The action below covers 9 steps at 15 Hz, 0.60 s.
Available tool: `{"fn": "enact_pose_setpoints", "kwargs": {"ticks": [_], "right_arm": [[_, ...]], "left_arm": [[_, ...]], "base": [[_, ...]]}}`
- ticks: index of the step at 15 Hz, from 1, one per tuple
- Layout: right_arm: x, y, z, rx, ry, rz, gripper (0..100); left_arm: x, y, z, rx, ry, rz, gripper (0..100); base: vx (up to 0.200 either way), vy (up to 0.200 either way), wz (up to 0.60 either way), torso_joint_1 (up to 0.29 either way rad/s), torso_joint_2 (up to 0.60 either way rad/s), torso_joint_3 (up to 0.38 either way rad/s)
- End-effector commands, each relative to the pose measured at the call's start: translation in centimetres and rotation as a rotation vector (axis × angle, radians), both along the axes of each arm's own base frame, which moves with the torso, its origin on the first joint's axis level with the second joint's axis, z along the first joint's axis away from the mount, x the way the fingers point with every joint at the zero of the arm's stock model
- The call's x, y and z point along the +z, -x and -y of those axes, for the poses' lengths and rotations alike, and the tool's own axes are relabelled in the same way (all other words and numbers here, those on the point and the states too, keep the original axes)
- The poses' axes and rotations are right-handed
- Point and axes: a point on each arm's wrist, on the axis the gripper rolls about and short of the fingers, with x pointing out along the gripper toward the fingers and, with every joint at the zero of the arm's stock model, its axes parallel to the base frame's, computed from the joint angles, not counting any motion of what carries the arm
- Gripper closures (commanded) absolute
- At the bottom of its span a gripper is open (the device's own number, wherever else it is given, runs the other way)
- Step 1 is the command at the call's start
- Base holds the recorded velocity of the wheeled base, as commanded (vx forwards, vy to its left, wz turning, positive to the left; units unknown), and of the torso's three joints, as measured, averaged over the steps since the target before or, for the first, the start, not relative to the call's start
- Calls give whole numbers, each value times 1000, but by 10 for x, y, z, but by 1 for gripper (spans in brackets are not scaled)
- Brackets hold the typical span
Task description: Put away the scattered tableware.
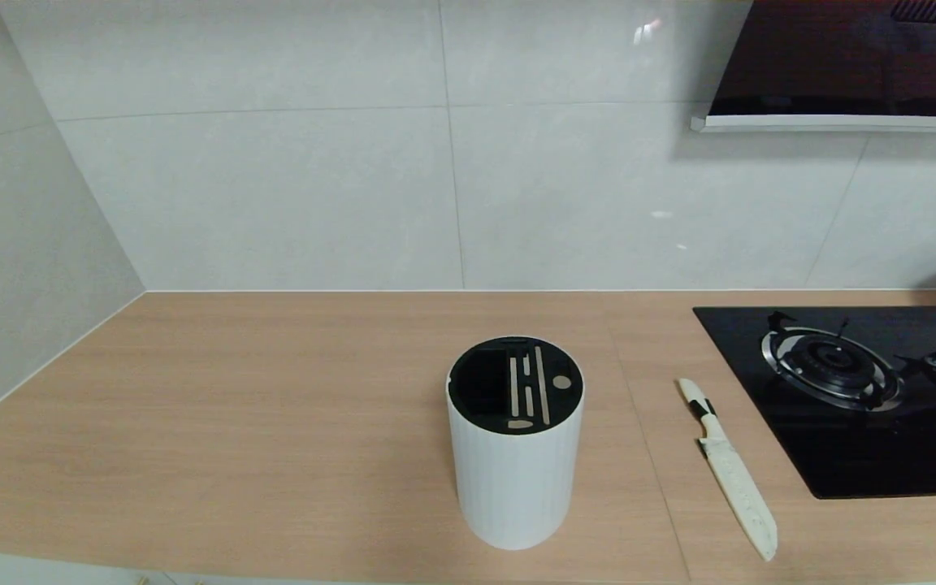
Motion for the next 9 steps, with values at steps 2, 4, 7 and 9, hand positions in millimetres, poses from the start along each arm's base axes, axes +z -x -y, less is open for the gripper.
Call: {"fn": "enact_pose_setpoints", "kwargs": {"ticks": [2,4,7,9], "right_arm": [[0,0,0,-2,0,0,0],[0,0,0,-2,0,0,0],[0,0,0,1,-1,-1,0],[0,0,0,-1,-1,-1,0]], "left_arm": [[0,0,0,1,0,0,0],[0,0,0,1,0,0,0],[0,0,0,1,0,0,0],[0,0,0,1,0,0,0]], "base": [[0,0,0,200,-422,-215],[0,0,0,161,-349,-173],[0,0,0,17,-24,-14],[0,0,0,0,0,0]]}}
